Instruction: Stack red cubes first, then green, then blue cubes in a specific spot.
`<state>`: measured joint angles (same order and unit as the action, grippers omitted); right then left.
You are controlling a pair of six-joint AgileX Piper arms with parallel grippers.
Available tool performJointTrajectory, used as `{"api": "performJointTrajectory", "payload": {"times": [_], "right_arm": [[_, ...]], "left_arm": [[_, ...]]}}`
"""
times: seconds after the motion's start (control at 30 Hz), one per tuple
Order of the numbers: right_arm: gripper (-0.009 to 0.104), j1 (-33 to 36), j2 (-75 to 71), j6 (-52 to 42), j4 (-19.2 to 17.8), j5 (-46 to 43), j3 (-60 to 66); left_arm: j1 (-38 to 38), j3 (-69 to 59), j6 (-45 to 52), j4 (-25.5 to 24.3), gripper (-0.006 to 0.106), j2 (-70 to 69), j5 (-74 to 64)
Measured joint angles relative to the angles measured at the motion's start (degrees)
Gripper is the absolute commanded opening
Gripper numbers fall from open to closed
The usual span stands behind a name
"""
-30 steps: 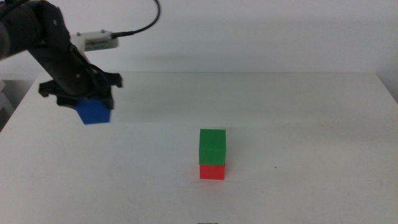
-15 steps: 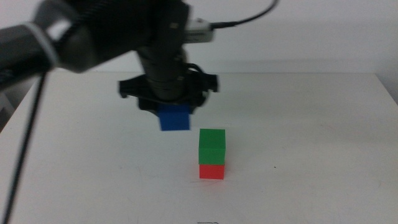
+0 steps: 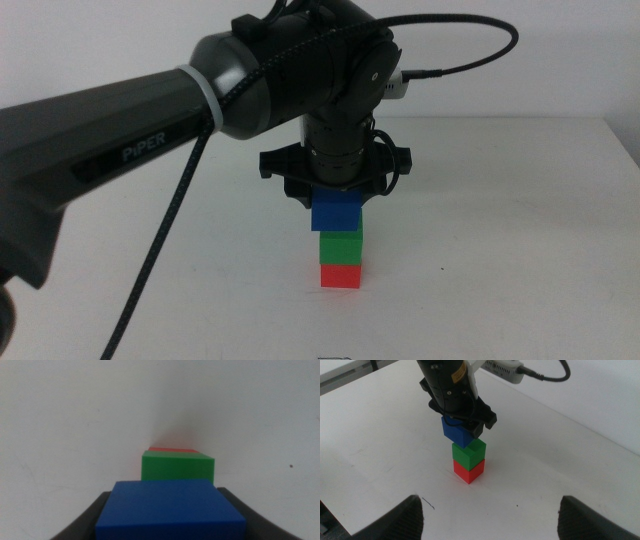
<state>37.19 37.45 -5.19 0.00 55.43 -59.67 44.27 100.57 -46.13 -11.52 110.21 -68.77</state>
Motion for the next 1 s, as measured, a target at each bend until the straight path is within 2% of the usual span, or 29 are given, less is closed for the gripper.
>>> {"api": "performJointTrajectory", "payload": {"times": [1.0], "right_arm": [[0.090, 0.00, 0.00, 0.00, 0.00, 0.00, 0.00]], "left_arm": [[0.00, 0.00, -1.91, -0.17, 0.004, 2.43, 3.40]]}}
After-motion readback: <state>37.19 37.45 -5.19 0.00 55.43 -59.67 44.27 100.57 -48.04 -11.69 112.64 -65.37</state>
